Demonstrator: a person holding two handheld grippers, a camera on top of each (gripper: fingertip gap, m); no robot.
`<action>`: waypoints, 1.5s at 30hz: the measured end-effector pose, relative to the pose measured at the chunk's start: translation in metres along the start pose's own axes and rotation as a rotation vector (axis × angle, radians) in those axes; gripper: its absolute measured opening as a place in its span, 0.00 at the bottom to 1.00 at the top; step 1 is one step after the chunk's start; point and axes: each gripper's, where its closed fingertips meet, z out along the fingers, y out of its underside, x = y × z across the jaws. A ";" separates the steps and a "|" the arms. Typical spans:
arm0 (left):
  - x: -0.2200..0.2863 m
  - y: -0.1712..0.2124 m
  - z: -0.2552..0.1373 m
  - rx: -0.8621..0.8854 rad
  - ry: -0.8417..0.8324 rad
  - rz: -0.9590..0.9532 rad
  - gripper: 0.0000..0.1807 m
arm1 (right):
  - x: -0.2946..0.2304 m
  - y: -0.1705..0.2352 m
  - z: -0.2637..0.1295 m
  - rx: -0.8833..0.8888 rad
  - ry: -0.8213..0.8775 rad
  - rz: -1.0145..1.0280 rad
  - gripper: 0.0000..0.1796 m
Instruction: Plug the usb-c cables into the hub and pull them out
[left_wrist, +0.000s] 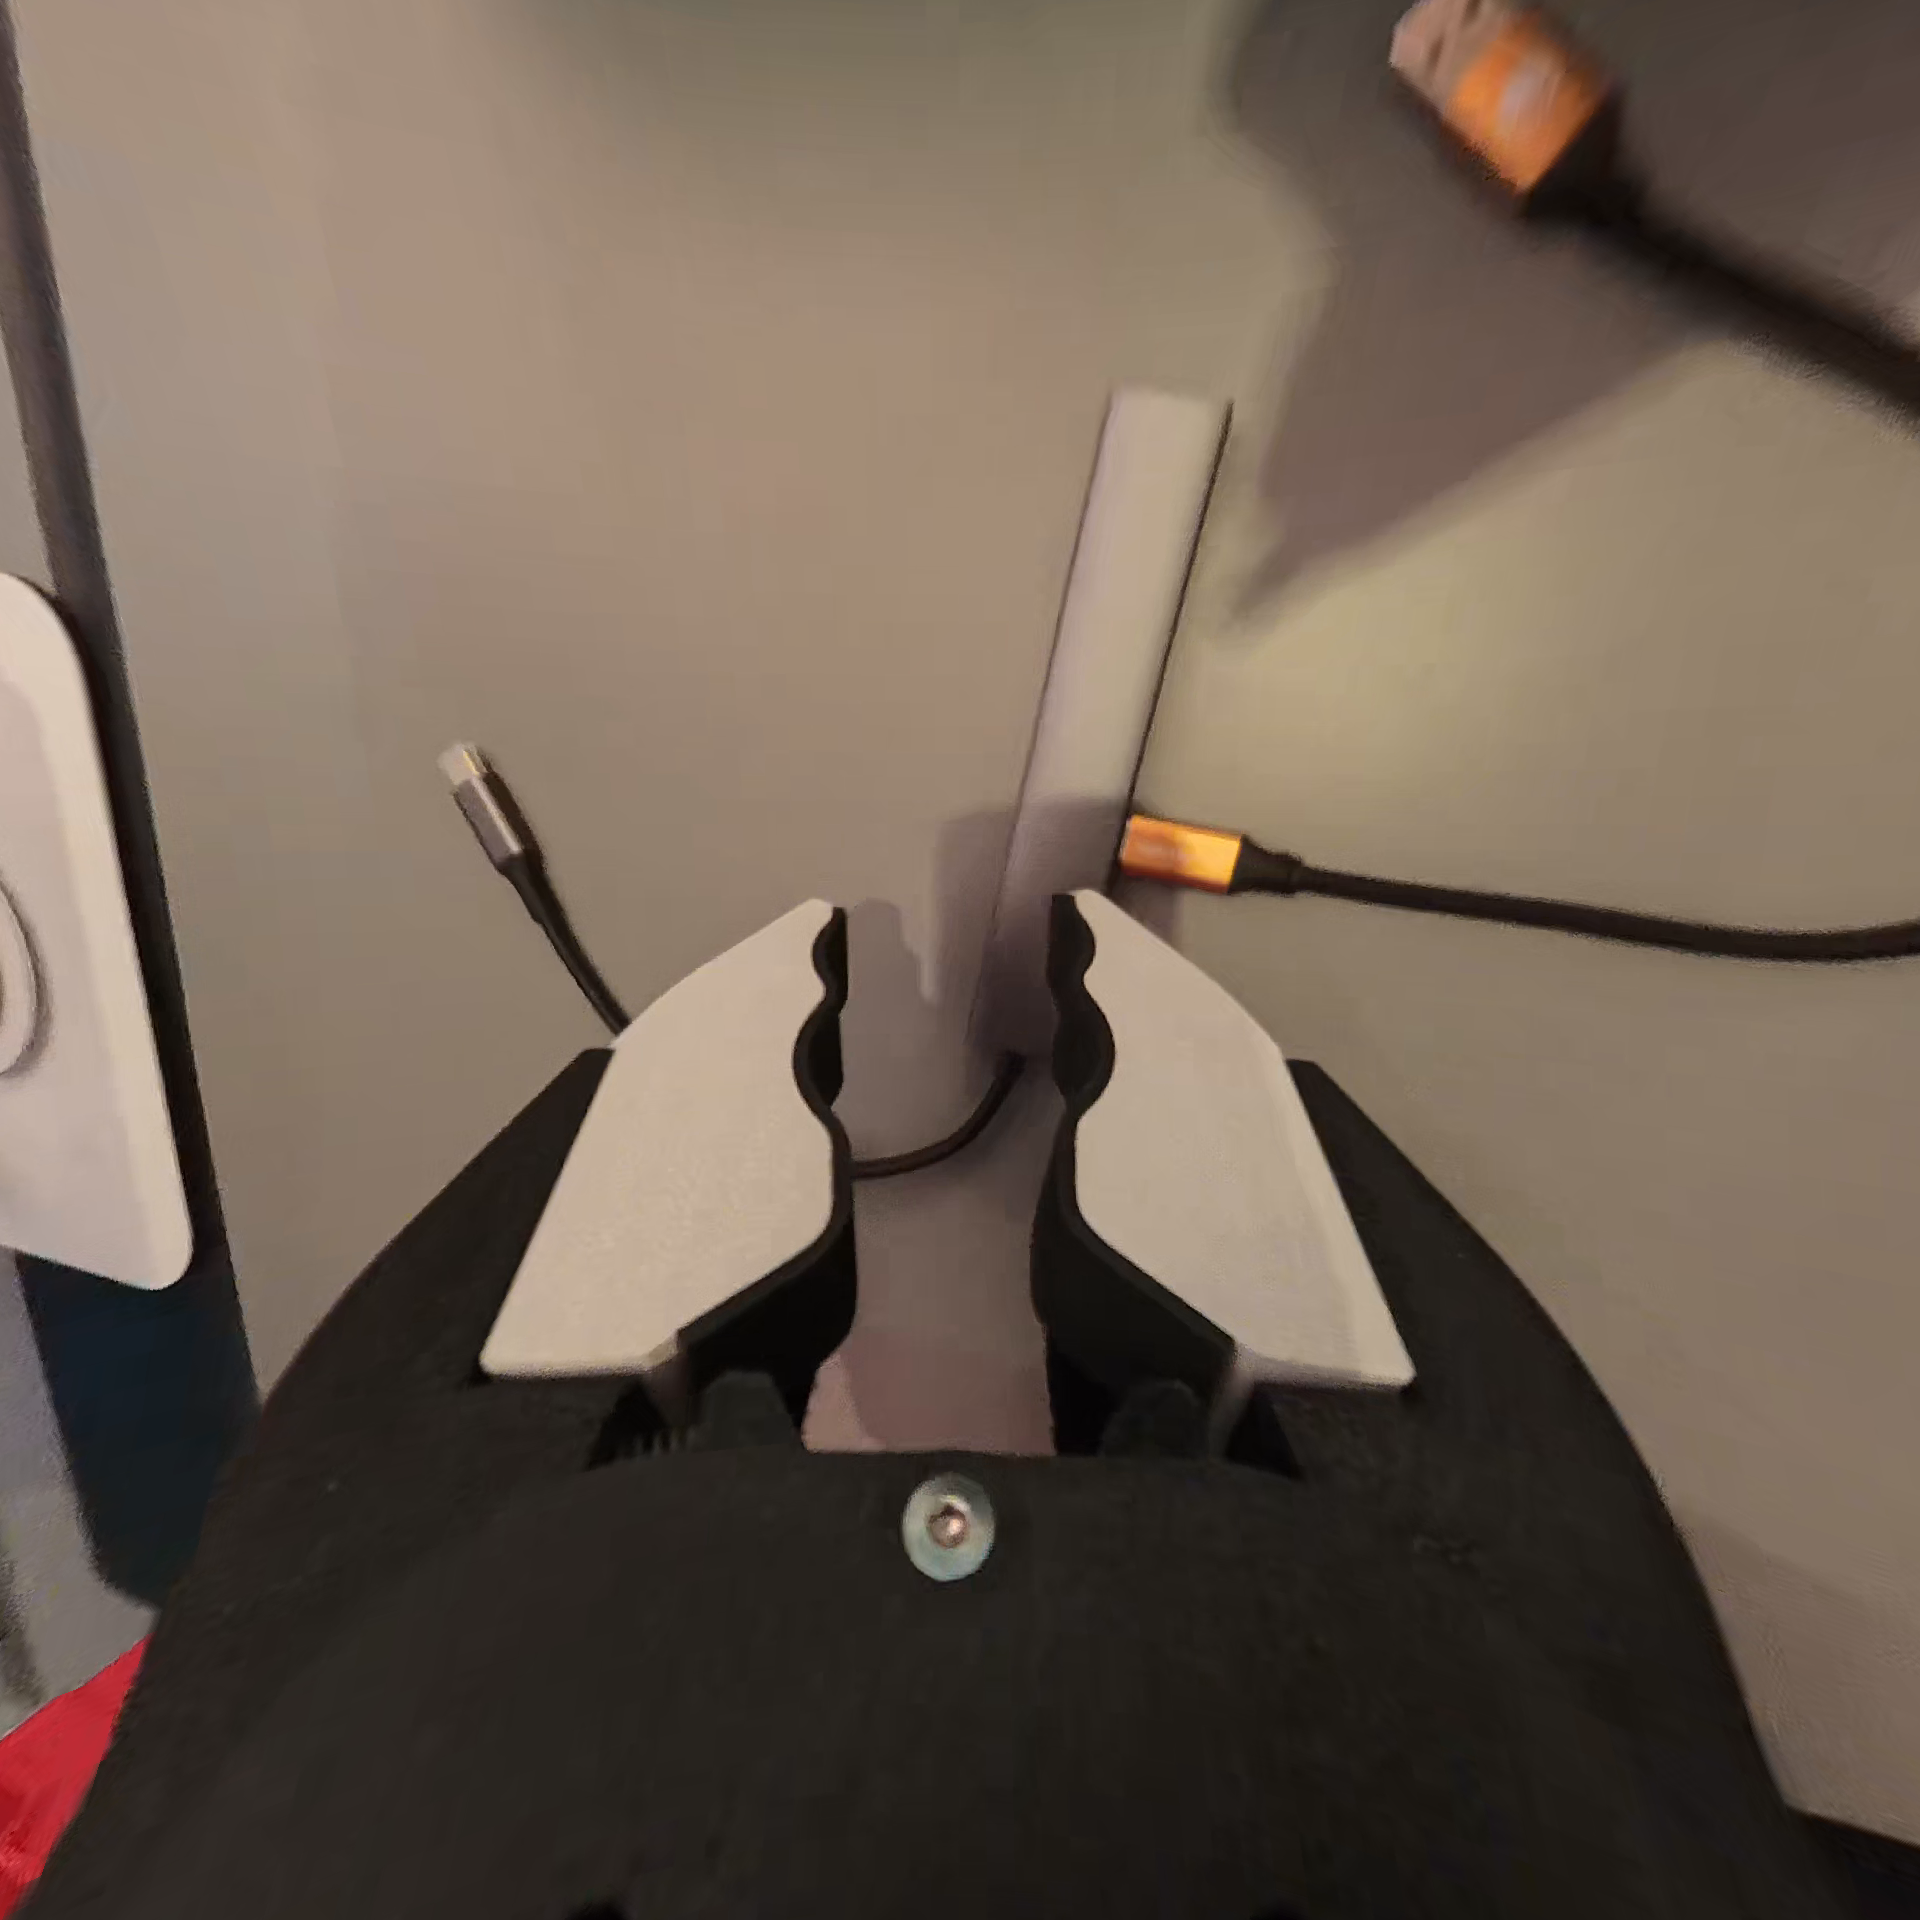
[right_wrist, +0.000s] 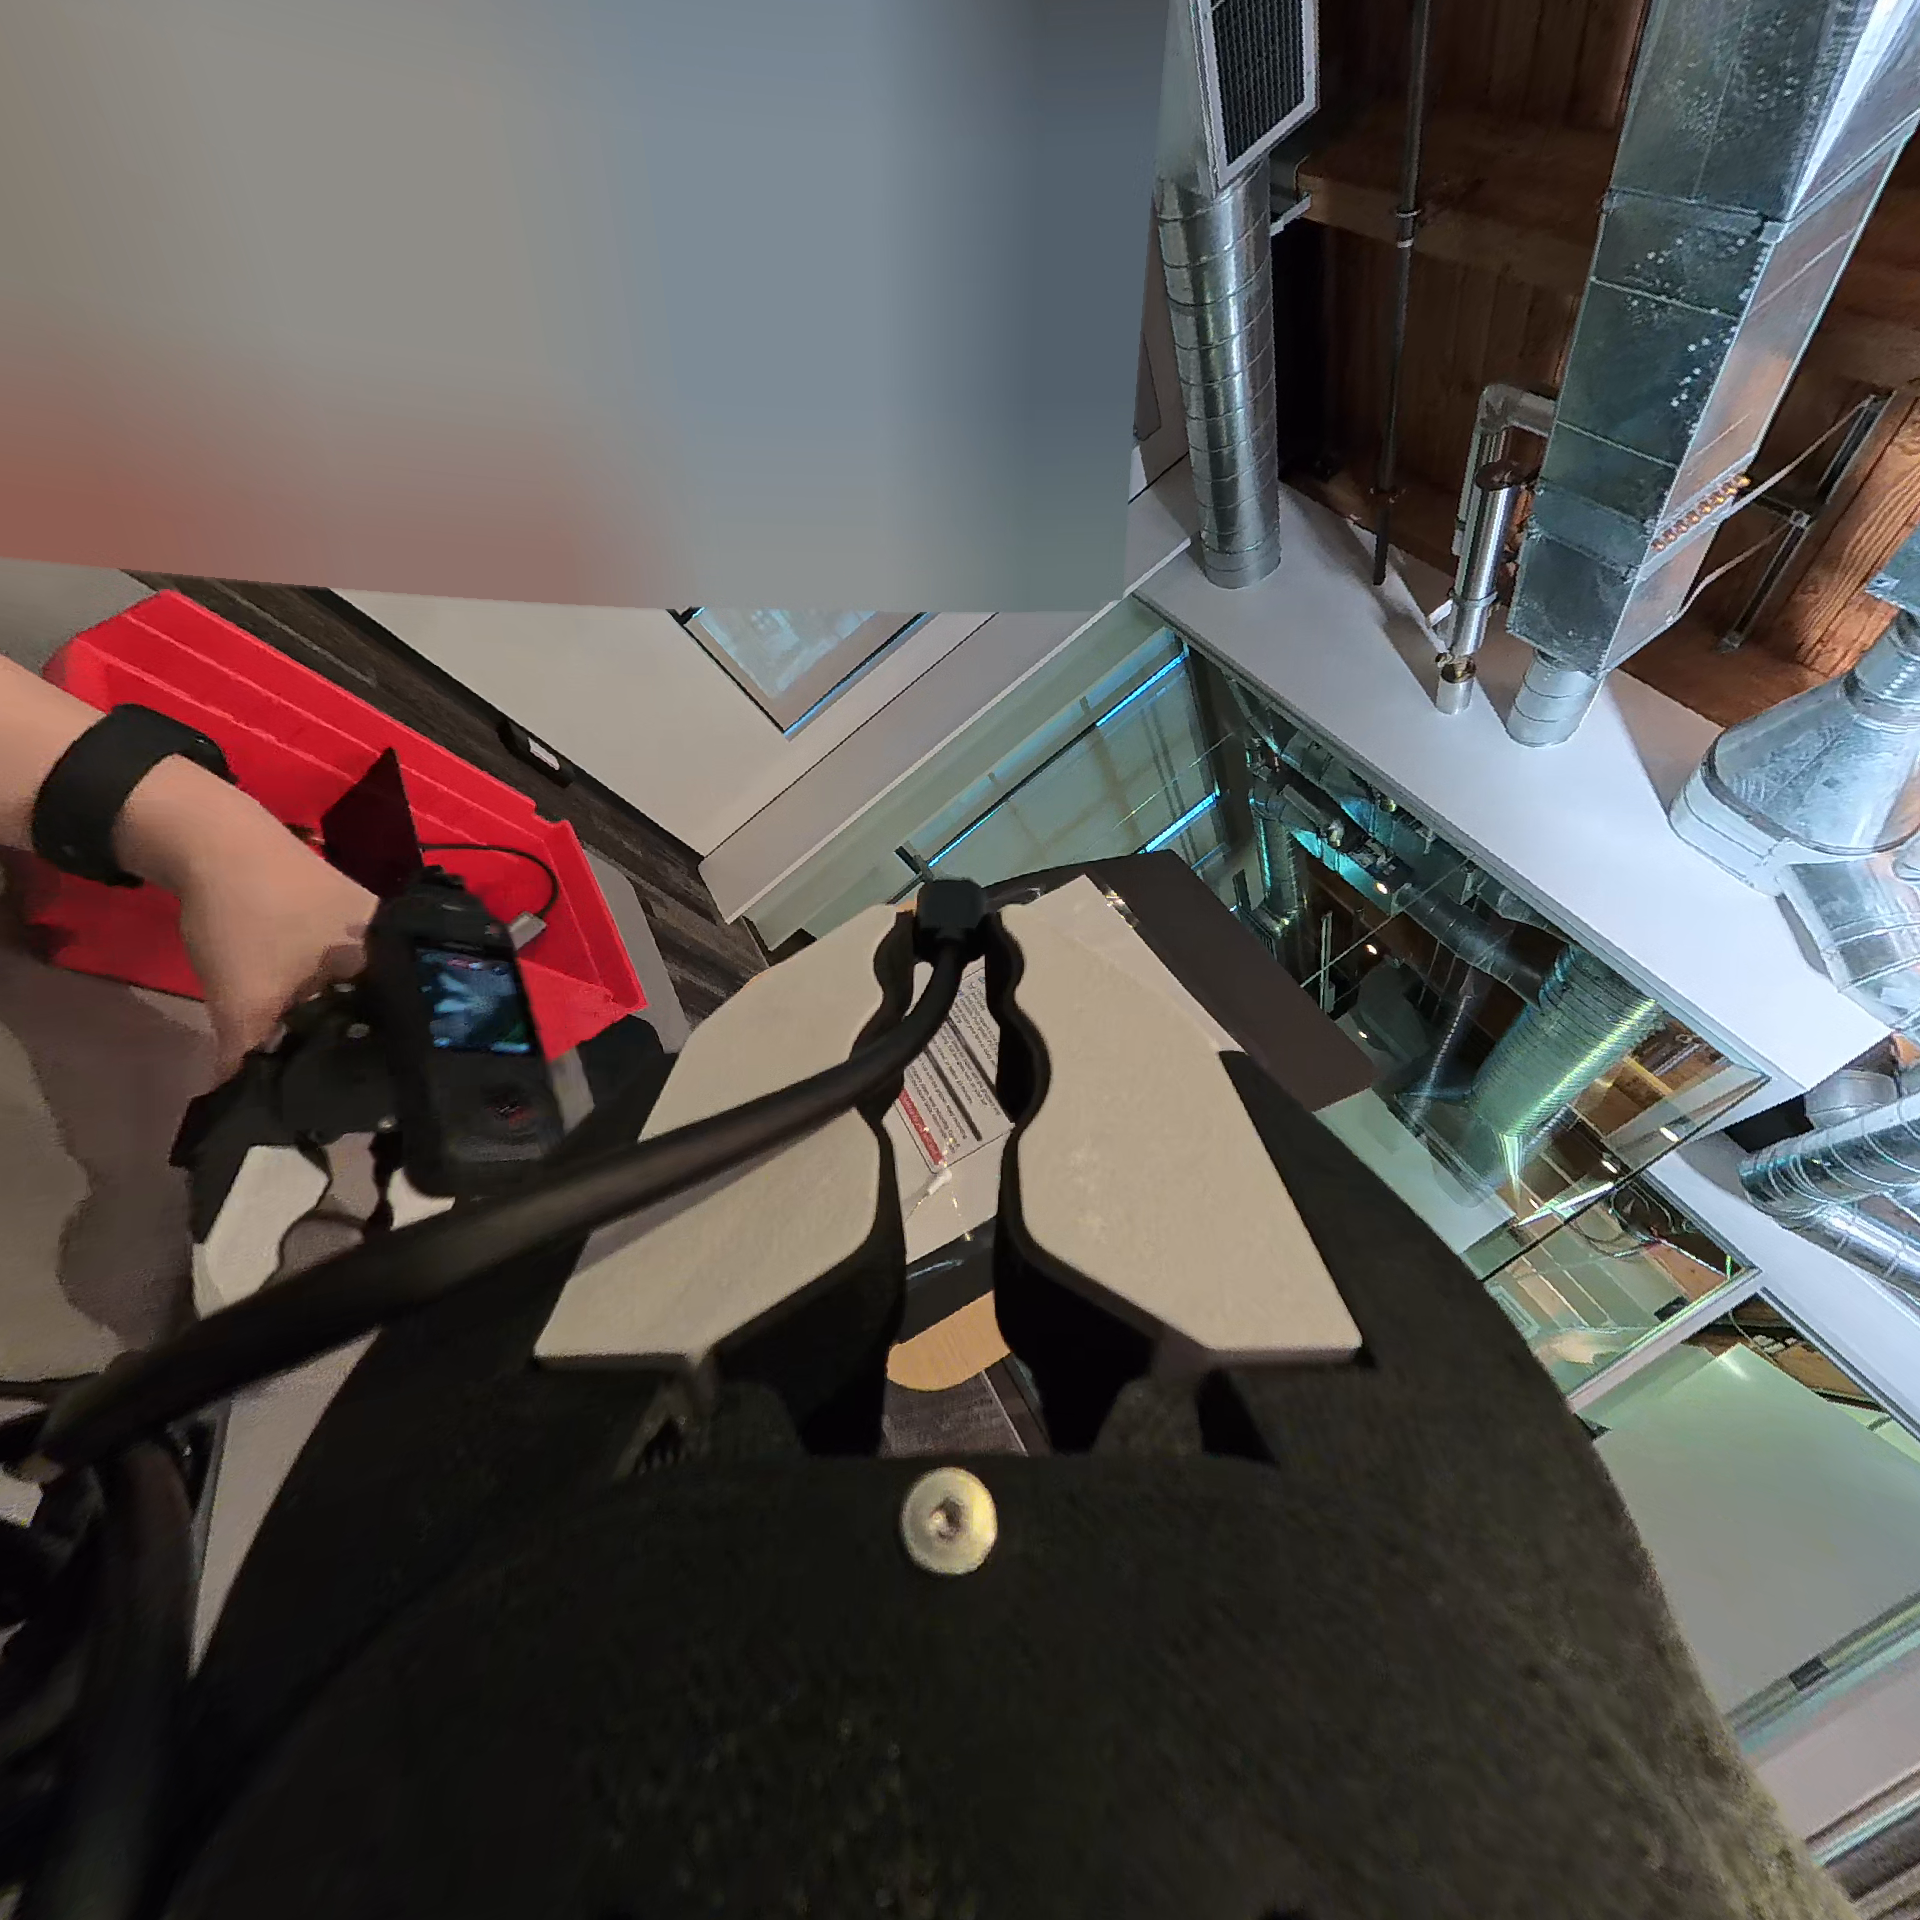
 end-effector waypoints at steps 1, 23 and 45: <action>0.003 0.007 0.005 -0.038 -0.007 0.022 0.22 | -0.002 0.000 0.001 -0.003 -0.005 -0.003 0.08; 0.026 -0.004 0.025 -0.036 0.230 -0.083 0.12 | -0.017 0.021 0.024 -0.101 -0.061 -0.031 0.08; -0.042 -0.061 -0.185 0.586 -0.440 -0.193 0.12 | 0.047 0.046 0.017 -0.099 0.307 0.224 0.08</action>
